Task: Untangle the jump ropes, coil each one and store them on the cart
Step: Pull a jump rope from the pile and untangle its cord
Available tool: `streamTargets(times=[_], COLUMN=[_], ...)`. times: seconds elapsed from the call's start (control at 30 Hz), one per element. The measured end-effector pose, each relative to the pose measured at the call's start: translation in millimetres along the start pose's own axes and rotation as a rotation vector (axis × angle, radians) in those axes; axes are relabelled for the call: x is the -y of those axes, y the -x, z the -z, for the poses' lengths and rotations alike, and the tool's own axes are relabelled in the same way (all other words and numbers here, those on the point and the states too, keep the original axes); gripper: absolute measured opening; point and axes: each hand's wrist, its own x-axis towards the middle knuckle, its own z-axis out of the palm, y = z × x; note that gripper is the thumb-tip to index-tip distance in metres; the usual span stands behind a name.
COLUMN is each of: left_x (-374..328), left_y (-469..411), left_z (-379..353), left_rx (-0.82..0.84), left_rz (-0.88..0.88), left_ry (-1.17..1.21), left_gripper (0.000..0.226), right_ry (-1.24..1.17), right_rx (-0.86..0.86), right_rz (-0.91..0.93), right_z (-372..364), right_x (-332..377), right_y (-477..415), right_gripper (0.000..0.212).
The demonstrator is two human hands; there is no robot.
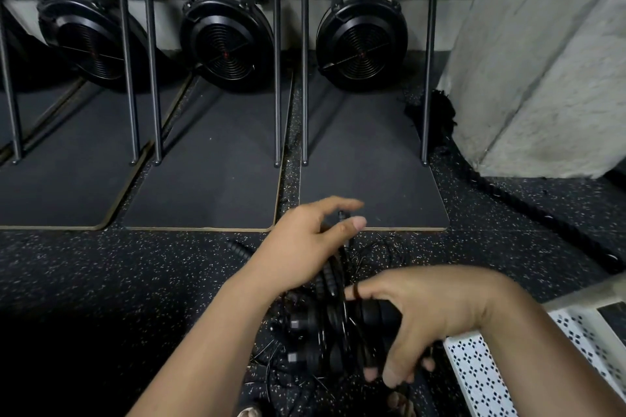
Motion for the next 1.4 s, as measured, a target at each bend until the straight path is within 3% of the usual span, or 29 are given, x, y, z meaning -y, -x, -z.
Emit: streamTargets(times=[0.1, 0.2, 0.3, 0.43, 0.57, 0.73, 0.97, 1.2, 1.33, 1.4], left_x=[-4.9, -11.5, -2.5, 4.4, 6.0, 9.1, 12.0, 4.4, -3.4, -3.1], left_y=[-1.3, 1.6, 1.5, -3.6, -2.7, -1.9, -1.9, -3.5, -4.7, -4.3], left_z=[2.9, 3.3, 0.6, -1.3, -5.5, -3.3, -1.3, -0.3, 2.3, -0.3], left_rx=[0.033, 0.014, -0.087, -0.115, -0.081, -0.052, -0.017, 0.057, 0.041, -0.020], left_rz=[0.050, 0.183, 0.110, 0.093, 0.063, 0.044, 0.026, -0.001, 0.087, 0.133], left_ry=[0.195, 0.463, 0.213, 0.168, 0.007, -0.078, -0.091, 0.150, 0.420, 0.504], left_gripper=[0.032, 0.036, 0.040, 0.025, 0.033, 0.044, 0.036, 0.022, 0.026, 0.023], right_ry=[-0.136, -0.321, -0.514, -0.664, -0.531, -0.269, -0.009, -0.131, -0.251, -0.361], right_rx=[0.027, -0.110, -0.363, -0.787, -0.946, -0.876, -0.424, -0.056, -0.090, -0.153], right_rz=[0.250, 0.495, 0.596, 0.514, 0.265, 0.046, -0.093, 0.122, 0.365, 0.506], right_z=[3.0, 5.6, 6.4, 15.5, 20.6, 15.9, 3.0, 1.2, 5.9, 8.4], right_x=[3.0, 2.2, 4.7, 1.6, -11.1, -19.1, -11.4, 2.1, -1.8, -2.4], right_y=[6.1, 4.6, -1.6, -14.3, -23.7, -27.1, -19.5, 3.5, 6.5, 5.5], right_gripper=[0.057, 0.053, 0.044, 0.054, 0.056, 0.047, 0.048, 0.051, 0.060, 0.053])
